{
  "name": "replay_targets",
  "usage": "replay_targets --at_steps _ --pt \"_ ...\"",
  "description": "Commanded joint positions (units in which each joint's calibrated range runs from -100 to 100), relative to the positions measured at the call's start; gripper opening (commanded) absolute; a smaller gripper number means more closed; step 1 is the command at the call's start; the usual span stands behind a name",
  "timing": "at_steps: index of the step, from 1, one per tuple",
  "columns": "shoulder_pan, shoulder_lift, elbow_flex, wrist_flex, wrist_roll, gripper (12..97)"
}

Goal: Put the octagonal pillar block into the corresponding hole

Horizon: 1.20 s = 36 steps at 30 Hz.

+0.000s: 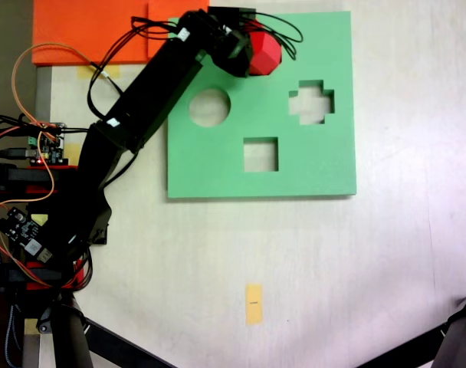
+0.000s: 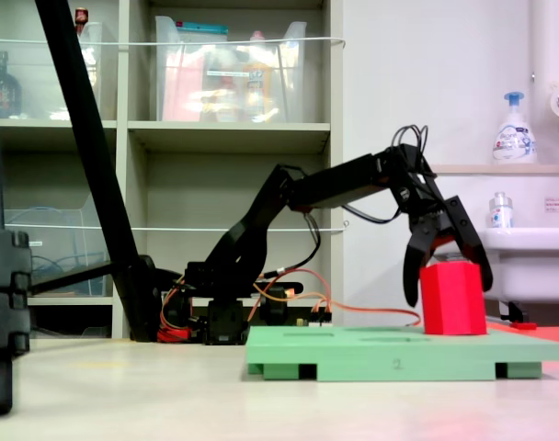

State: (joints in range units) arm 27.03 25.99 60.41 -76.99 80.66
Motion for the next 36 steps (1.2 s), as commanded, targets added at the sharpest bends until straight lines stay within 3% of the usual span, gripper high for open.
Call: replay_targets --at_steps 1,16,27,29,31,32,36 --pt "0.24 -0.43 4.69 6.08 -2.69 36.0" --pt "-0.10 3.62 4.69 8.10 -7.47 37.4" --pt "-0.34 5.43 4.69 12.14 -8.06 63.2" --pt "-0.29 5.57 4.69 12.72 -8.06 73.0" --pt "-0.20 5.57 4.69 14.36 -8.06 91.3" --pt "-0.15 5.57 4.59 15.03 -8.06 95.9" --pt "-0.10 5.01 4.69 14.65 -8.06 95.9"
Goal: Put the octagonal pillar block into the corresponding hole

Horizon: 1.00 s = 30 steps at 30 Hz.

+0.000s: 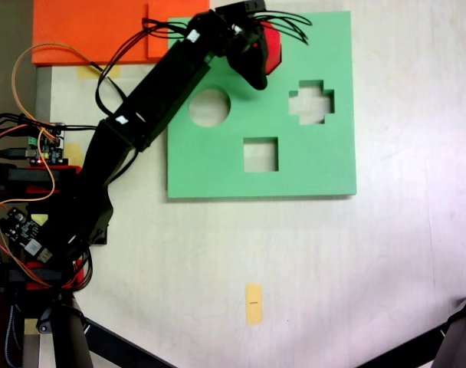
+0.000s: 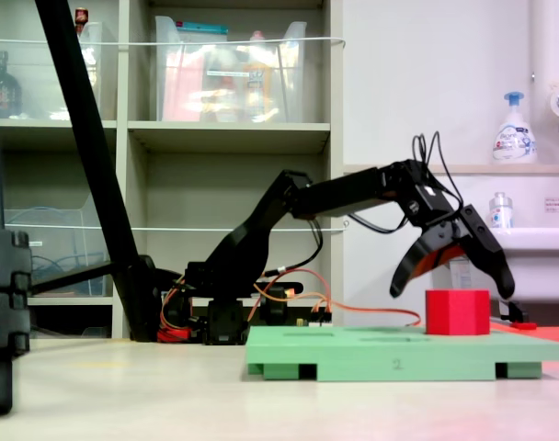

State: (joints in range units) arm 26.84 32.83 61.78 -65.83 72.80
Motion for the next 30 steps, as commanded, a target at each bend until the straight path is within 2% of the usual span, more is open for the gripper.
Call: replay_targets --at_steps 1,4,9,12,20,26,29,30 --pt "0.20 -2.52 3.32 3.49 -0.24 95.8" --pt "0.78 -7.27 3.22 2.43 -0.20 95.6" --pt "0.98 -25.71 3.02 -10.67 -3.32 93.9" --pt "0.44 -36.18 3.12 -15.87 -6.79 71.1" --pt "-2.34 -66.21 2.82 -30.51 -26.67 71.0" --pt "-10.70 -82.83 2.62 -34.17 -38.83 70.2" --pt "-16.56 -85.63 2.62 -33.40 -45.23 57.0" --pt "-18.02 -85.49 2.62 -33.30 -47.18 56.6"
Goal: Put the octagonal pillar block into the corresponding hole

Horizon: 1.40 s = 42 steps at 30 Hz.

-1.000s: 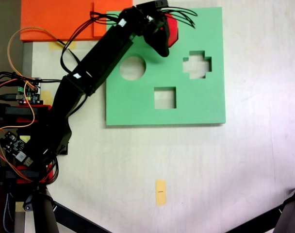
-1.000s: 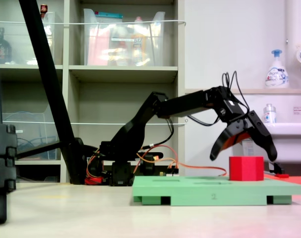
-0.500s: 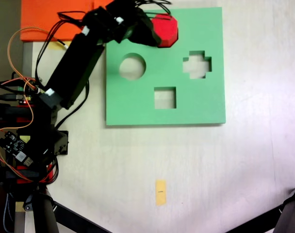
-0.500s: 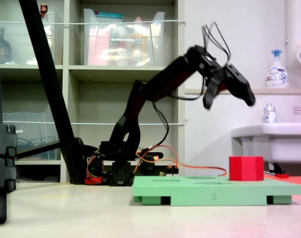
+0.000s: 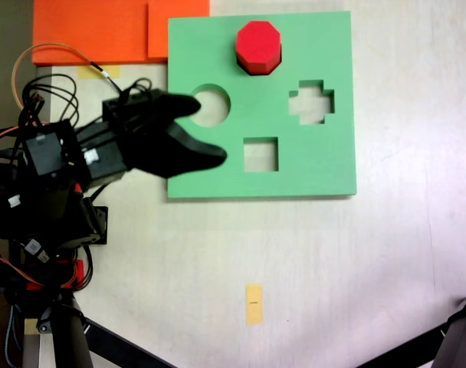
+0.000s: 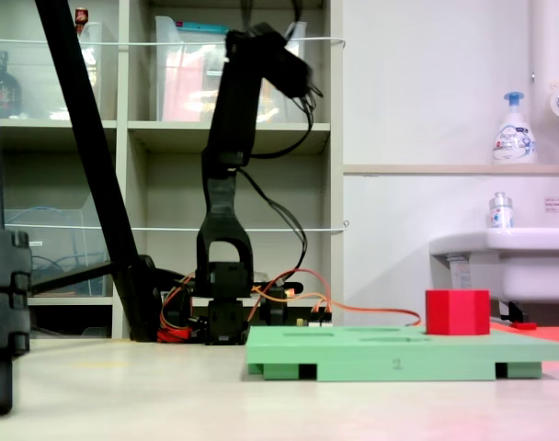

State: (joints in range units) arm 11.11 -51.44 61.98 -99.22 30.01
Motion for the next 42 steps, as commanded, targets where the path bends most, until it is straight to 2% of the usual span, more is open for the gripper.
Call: replay_targets --at_steps 1,5,7,12,17,24,32,34,37,39,42 --pt "-3.32 -1.36 2.43 0.08 -5.86 56.6" --pt "-5.13 -4.15 2.03 0.18 -11.53 55.5" --pt "-6.40 -11.83 -9.84 5.48 -13.63 54.8" --pt "-8.69 -48.56 -71.65 55.07 -14.31 46.2" --pt "-9.77 -48.56 -101.96 65.66 -16.85 47.0" --pt "-11.48 -48.56 -153.70 110.05 -27.74 46.9" --pt "-10.89 -48.56 -161.98 109.38 -31.40 47.2" --pt "-10.84 -48.56 -161.98 100.32 -31.79 48.7" --pt "-10.84 -48.56 -161.98 100.04 -31.50 45.3" --pt "-10.84 -48.56 -161.98 100.23 -31.50 49.3" --pt "-10.89 -48.56 -161.98 100.52 -31.50 50.2"
